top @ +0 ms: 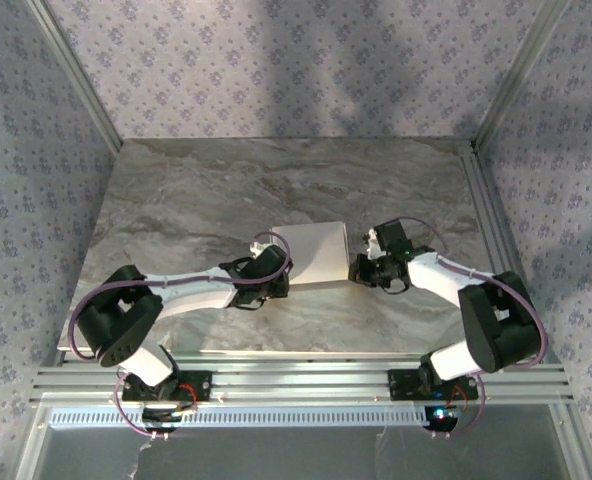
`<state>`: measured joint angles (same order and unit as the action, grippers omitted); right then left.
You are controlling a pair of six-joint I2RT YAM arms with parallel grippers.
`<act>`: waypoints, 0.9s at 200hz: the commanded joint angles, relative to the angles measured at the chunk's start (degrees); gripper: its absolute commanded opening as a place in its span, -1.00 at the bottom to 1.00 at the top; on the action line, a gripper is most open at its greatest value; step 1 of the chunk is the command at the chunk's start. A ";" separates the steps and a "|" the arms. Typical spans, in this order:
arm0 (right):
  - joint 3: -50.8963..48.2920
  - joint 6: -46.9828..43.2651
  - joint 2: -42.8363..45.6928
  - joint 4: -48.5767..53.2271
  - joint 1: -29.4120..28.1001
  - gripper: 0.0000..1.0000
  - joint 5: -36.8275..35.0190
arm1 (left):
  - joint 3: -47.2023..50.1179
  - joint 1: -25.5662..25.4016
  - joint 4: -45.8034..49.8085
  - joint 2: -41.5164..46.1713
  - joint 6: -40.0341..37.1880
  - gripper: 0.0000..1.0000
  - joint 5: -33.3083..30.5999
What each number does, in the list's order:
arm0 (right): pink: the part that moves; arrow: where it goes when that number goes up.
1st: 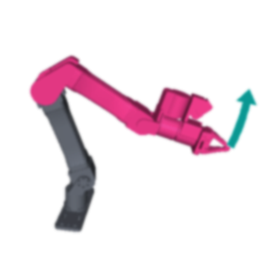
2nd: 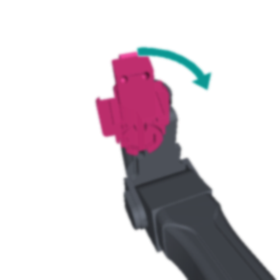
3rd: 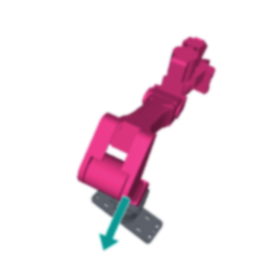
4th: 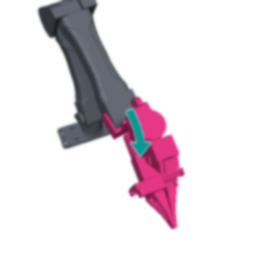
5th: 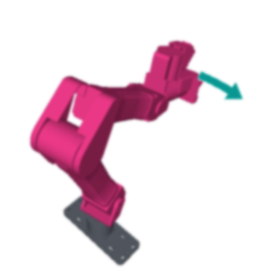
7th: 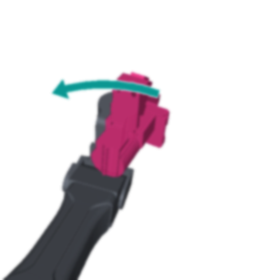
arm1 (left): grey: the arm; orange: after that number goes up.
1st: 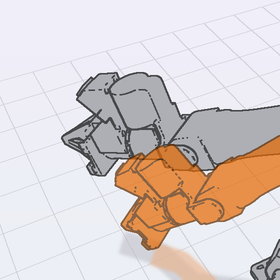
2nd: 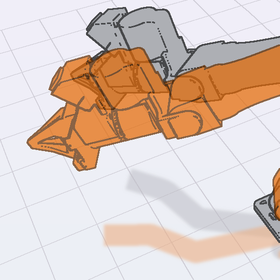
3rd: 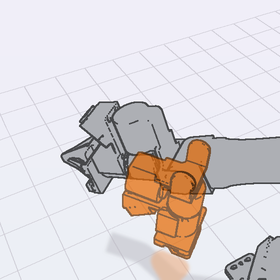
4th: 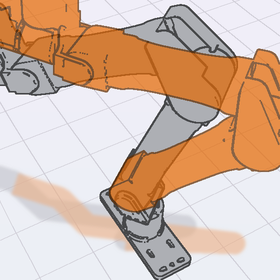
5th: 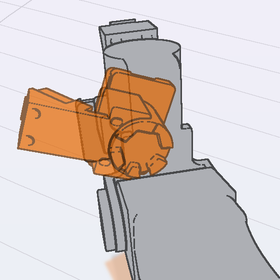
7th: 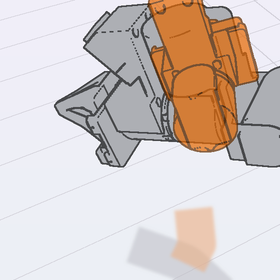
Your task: Fold the paper box
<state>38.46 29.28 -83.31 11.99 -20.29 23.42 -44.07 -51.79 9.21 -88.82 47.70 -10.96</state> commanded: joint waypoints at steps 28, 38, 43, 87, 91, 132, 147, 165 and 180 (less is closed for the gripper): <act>2.85 -2.01 -2.72 0.86 1.22 -0.84 0.81 | -1.67 0.46 3.93 5.28 -1.30 -0.18 -0.25; 3.13 -2.04 -2.89 0.88 1.31 -0.84 0.91 | -1.75 0.63 4.55 6.43 -1.43 -0.16 -0.23; 3.26 -2.11 -2.95 0.88 1.39 -0.84 0.97 | -1.84 0.71 4.89 6.97 -1.55 -0.15 -0.12; 4.25 -2.47 -3.36 1.61 1.55 -0.84 1.19 | -2.47 3.33 5.82 9.85 -2.72 -0.13 2.36; 4.26 -2.47 -3.33 1.61 1.57 -0.84 1.19 | -2.57 3.73 5.81 9.80 -2.81 -0.13 2.78; 4.80 -2.40 -3.35 1.96 1.58 -0.84 1.28 | -2.97 7.04 3.87 7.94 -4.17 -0.12 5.76; 5.01 -2.30 -3.37 2.07 1.58 -0.84 1.28 | -3.59 8.05 2.35 5.71 -4.51 -0.06 7.05; 5.34 -2.31 -3.65 2.13 1.57 -0.84 1.28 | -5.37 8.90 1.06 2.40 -5.36 0.04 7.69; 5.64 -2.43 -4.04 2.24 1.71 -0.84 1.54 | -7.65 10.04 1.45 -0.80 -6.53 0.08 7.31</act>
<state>42.11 27.79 -86.08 12.29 -19.09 24.08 -47.46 -43.18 12.14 -85.52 43.83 -4.97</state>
